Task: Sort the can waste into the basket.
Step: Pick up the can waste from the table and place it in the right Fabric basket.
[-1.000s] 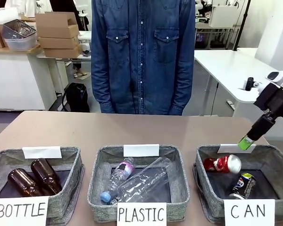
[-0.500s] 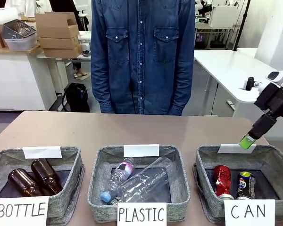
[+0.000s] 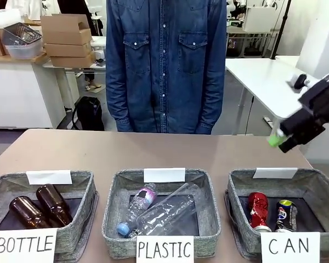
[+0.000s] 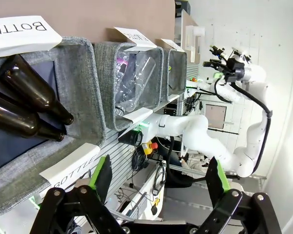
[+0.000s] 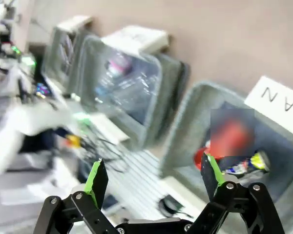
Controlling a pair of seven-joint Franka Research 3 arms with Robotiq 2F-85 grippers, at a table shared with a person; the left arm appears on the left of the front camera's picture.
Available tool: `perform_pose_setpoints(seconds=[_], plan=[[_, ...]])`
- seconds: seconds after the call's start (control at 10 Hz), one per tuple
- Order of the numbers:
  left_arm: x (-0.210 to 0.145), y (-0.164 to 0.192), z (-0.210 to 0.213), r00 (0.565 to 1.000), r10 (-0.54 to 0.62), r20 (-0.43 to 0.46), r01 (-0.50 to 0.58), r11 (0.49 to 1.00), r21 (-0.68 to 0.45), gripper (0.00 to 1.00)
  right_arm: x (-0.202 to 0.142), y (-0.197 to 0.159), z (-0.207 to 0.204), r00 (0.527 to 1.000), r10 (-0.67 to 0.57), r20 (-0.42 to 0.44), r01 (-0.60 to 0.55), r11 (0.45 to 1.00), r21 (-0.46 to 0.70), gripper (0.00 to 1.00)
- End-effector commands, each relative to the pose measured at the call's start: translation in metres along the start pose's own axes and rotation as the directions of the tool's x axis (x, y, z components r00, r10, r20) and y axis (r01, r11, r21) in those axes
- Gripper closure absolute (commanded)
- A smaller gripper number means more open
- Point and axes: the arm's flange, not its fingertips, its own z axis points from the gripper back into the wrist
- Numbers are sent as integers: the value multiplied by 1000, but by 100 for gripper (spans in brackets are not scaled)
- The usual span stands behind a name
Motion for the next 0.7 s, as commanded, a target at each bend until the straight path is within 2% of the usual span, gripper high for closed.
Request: perform_pose_setpoints(seconds=[0.0, 0.1, 0.2, 0.6], plan=[[-3, 2, 1, 1000, -19, -10, 19, 1000, -4, 0, 13, 7, 19, 705, -634, 318, 418, 733, 536, 0], [-3, 2, 1, 1000, -19, -10, 19, 1000, -4, 0, 20, 3, 17, 685, -669, 287, 437, 693, 573, 0], [-3, 2, 1, 1000, -19, -10, 19, 1000, -4, 0, 8, 6, 14, 990, -133, 46, 129, 988, 88, 0], [-3, 2, 1, 1000, -19, -10, 19, 1000, -4, 0, 8, 6, 14, 990, -133, 46, 129, 988, 88, 0]])
